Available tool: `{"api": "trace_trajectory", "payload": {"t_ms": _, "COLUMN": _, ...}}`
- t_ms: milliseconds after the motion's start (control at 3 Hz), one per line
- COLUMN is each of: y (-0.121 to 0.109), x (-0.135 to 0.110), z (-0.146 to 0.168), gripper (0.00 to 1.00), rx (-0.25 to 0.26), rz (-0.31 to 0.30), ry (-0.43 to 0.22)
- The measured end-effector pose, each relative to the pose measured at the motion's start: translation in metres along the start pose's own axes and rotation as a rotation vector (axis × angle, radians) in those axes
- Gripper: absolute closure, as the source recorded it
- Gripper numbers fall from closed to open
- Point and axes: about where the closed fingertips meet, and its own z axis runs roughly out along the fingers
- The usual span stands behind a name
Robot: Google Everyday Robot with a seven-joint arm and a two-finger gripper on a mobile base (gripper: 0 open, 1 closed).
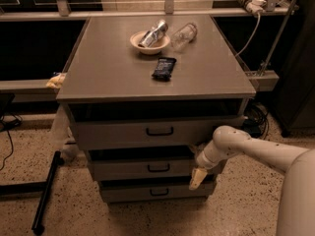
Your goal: Open middle drawer
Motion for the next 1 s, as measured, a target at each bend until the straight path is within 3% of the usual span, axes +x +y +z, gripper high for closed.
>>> {"api": "trace_trajectory", "payload": {"t_ms": 1000, "y": 0.009, "x": 0.011, "z": 0.003, "gripper": 0.0, "rx": 0.008, "rz": 0.004, "ry": 0.023}}
